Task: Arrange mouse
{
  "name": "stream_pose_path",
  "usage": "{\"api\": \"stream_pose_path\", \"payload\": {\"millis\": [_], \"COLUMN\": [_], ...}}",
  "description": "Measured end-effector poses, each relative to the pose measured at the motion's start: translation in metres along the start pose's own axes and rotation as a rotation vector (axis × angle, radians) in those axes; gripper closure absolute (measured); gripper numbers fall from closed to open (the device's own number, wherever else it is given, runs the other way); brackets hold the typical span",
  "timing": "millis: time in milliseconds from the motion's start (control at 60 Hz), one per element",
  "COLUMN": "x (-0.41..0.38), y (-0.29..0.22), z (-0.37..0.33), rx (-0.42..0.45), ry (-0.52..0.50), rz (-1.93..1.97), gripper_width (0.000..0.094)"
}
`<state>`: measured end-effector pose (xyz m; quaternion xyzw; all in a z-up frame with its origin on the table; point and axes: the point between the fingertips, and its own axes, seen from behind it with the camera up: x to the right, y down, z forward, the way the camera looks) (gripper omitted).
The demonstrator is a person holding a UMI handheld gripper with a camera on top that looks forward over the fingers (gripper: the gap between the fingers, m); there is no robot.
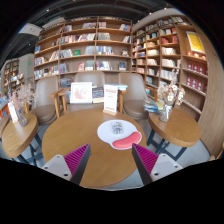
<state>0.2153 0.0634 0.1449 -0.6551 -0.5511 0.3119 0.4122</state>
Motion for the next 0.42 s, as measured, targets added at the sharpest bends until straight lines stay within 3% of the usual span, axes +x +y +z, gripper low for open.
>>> {"api": "stream_pose_path", "payload": {"millis": [417], "x": [-0.023], "y": [0.023], "z": [-0.088], "rx": [0.023], "ry": [-0.080], "rz": [-0.008], "gripper_width": [0.0080]}}
